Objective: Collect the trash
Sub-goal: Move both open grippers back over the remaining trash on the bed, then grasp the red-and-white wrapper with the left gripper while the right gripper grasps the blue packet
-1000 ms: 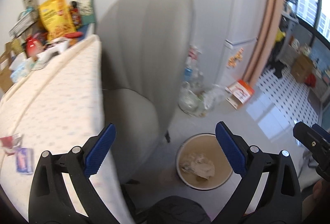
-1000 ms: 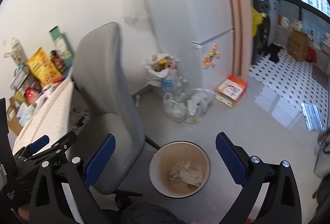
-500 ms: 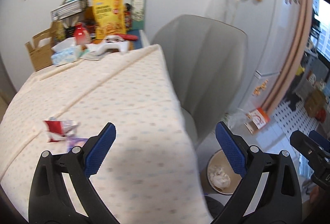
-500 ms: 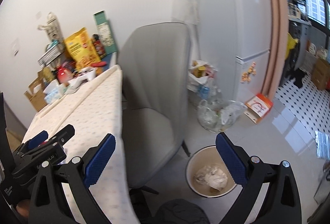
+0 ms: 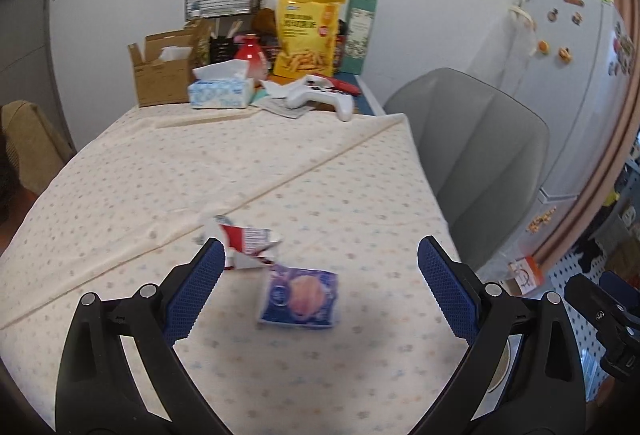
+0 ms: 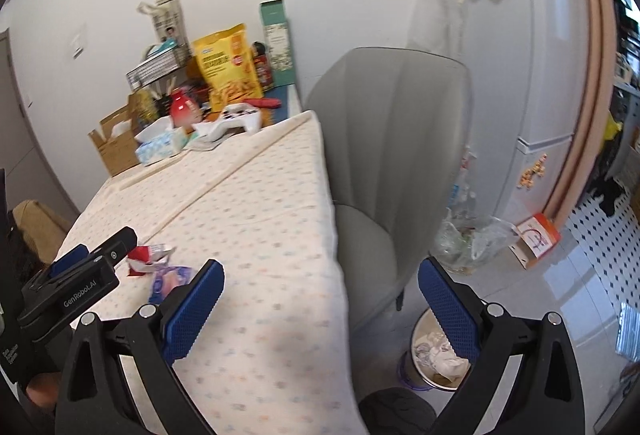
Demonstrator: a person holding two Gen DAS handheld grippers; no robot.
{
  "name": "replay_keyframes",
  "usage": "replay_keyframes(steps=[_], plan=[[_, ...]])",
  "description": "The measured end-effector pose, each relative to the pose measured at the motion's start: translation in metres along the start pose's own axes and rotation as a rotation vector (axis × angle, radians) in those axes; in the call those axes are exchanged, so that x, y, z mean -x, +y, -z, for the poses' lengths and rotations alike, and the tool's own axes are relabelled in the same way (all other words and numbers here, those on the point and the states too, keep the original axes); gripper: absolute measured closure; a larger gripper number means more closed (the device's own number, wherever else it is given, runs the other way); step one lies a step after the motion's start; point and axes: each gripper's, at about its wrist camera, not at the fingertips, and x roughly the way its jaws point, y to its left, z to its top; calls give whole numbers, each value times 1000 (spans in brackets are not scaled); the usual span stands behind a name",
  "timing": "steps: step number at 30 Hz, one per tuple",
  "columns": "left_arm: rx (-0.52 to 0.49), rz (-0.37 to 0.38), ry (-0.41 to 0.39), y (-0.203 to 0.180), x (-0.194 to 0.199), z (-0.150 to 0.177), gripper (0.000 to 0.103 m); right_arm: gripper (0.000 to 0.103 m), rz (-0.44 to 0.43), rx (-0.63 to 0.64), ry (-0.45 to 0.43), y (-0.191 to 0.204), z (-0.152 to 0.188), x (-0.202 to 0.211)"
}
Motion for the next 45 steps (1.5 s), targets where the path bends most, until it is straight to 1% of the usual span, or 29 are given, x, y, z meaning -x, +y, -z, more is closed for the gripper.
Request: replay_keyframes(steps=[5, 12, 15, 19, 21, 23, 25, 26, 34, 39, 40, 41, 42, 43, 44, 45], plan=[[40, -37, 0, 36, 0, 0, 7, 8, -32, 39, 18, 33, 1, -10], [79, -72, 3, 74, -2, 1, 7, 8, -59, 80, 47, 71, 4, -26], [104, -79, 16, 91, -8, 2, 13, 8, -67, 98, 56, 85, 6, -33], [118, -81, 40, 104, -19, 1, 27, 8, -80, 107, 74, 96, 9, -44], [121, -82, 48, 107, -23, 0, 32, 8, -82, 108, 86, 97, 10, -50], [121, -81, 56, 108, -29, -2, 40, 8, -79, 107, 96, 95, 10, -55], [124, -75, 65, 109, -35, -4, 46, 8, -73, 102, 100, 94, 8, -60], [123, -75, 69, 108, -38, -6, 47, 8, -71, 98, 102, 93, 7, -62], [110, -84, 87, 95, -62, -16, 47, 8, -76, 94, 119, 84, 2, -74], [117, -79, 111, 91, -80, -13, 47, 8, -55, 110, 129, 82, -1, -80], [116, -80, 113, 91, -82, -12, 49, 8, -53, 113, 128, 83, -1, -80], [114, -81, 115, 91, -84, -11, 59, 8, -53, 118, 126, 86, -2, -80], [115, -79, 123, 91, -86, -10, 65, 8, -52, 123, 125, 88, -2, -80], [122, -70, 135, 92, -89, -9, 75, 8, -52, 126, 125, 89, -2, -80], [125, -66, 143, 93, -90, -7, 83, 8, -51, 130, 126, 91, -1, -80], [125, -63, 149, 94, -91, -5, 85, 8, -50, 133, 128, 93, -1, -81]])
